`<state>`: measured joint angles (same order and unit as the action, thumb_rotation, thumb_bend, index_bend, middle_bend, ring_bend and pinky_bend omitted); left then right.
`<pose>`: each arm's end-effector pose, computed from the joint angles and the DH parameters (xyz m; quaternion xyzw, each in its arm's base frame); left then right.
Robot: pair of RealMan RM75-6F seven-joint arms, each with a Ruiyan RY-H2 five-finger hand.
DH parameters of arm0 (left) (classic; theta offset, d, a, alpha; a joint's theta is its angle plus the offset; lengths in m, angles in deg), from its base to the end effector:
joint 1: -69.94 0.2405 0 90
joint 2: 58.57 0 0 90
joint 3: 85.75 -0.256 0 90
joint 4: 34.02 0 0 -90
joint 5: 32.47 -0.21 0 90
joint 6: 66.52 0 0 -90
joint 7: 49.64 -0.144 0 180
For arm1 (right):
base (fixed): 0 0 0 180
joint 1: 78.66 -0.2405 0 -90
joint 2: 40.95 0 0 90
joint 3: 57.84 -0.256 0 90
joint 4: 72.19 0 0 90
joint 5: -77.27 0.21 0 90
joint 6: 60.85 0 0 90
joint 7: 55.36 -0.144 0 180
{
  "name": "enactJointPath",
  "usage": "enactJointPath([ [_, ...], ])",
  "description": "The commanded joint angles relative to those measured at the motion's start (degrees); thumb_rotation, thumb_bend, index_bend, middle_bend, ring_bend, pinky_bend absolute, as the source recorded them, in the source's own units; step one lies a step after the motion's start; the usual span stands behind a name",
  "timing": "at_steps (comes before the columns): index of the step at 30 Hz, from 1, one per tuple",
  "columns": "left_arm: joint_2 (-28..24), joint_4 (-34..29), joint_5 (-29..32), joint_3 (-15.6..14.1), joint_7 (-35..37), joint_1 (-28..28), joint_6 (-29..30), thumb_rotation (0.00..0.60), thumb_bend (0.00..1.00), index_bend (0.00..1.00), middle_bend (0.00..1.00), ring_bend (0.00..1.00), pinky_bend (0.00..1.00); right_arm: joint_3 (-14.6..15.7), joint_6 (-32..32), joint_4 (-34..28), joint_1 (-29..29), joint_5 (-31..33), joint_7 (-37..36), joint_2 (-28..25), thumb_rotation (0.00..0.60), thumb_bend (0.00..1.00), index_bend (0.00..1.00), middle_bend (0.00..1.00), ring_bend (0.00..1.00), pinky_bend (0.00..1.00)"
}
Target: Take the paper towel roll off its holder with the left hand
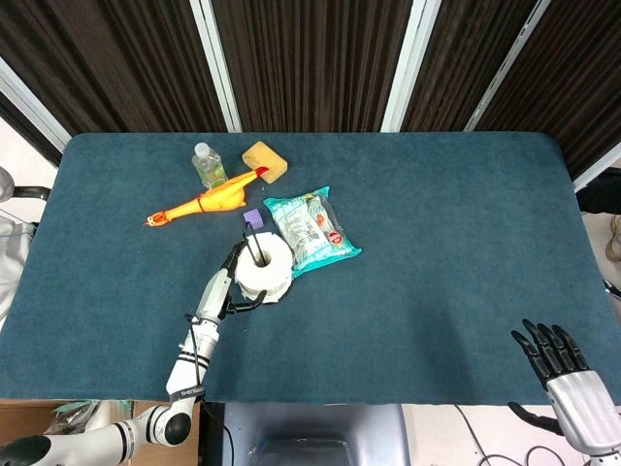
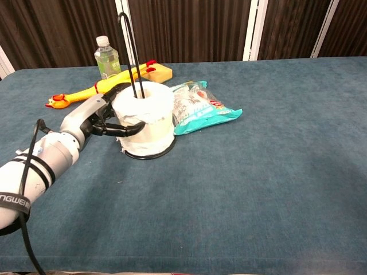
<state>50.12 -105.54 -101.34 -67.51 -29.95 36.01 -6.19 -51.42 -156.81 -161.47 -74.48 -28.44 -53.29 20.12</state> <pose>-0.1449 0.3263 -0.0764 -0.4661 -0.6339 -0.5517 0.2766 -0.3013 -0.0934 0.1632 0.6792 -0.3275 0.3785 0.5368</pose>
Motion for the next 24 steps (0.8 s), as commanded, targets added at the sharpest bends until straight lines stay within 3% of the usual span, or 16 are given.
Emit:
enactJointPath([
  [1, 1.1, 0.5, 2.4, 1.5, -2.7, -0.8, -0.1, 0.6, 0.32, 0.0, 0.02, 0.14, 0.26, 0.0, -0.1, 0.1, 0.0, 0.0, -0.3, -0.1, 0.6, 0.03, 0.0, 0.0, 0.0, 0.0],
  [3, 1.5, 0.8, 3.8, 2.3, -4.2, -1.1, 0.0, 0.6, 0.33, 0.07, 0.12, 0.27, 0.34, 0.0, -0.2, 0.2, 0.0, 0.0, -0.5, -0.1, 0.6, 0.03, 0.0, 0.0, 0.0, 0.0],
  [7, 2.5, 1.5, 4.6, 3.4, -4.5, -1.0, 1.6, 0.6, 0.4, 0.42, 0.44, 0.53, 0.55, -0.1, -0.5, 0.3, 0.1, 0.0, -0.8, -0.2, 0.6, 0.03, 0.0, 0.0, 0.0, 0.0],
  [10, 3.1, 1.9, 4.2, 3.9, -3.9, -0.8, 3.2, 0.6, 0.52, 0.61, 0.63, 0.68, 0.7, 0.0, -0.6, 0.3, 0.1, -0.1, -0.9, -0.2, 0.6, 0.03, 0.0, 0.0, 0.0, 0.0],
  [13, 3.6, 1.9, 2.5, 4.2, -3.2, -0.5, 6.1, 0.6, 0.67, 0.74, 0.74, 0.77, 0.8, 0.0, -0.6, 0.4, 0.2, -0.2, -0.9, -0.2, 0.6, 0.03, 0.0, 0.0, 0.0, 0.0],
  [16, 3.5, 0.9, 0.5, 4.3, -2.7, -0.3, 8.8, 0.6, 0.76, 0.81, 0.8, 0.82, 0.85, 0.0, -0.6, 0.4, 0.2, -0.1, -0.9, -0.2, 0.6, 0.03, 0.0, 0.0, 0.0, 0.0],
  [24, -1.7, -11.3, -4.1, 6.3, -8.4, 0.9, 16.6, 0.6, 0.75, 0.82, 0.8, 0.83, 0.87, 0.2, -0.9, 0.5, 0.3, -0.6, -1.2, -0.4, 0.6, 0.03, 0.0, 0.0, 0.0, 0.0],
])
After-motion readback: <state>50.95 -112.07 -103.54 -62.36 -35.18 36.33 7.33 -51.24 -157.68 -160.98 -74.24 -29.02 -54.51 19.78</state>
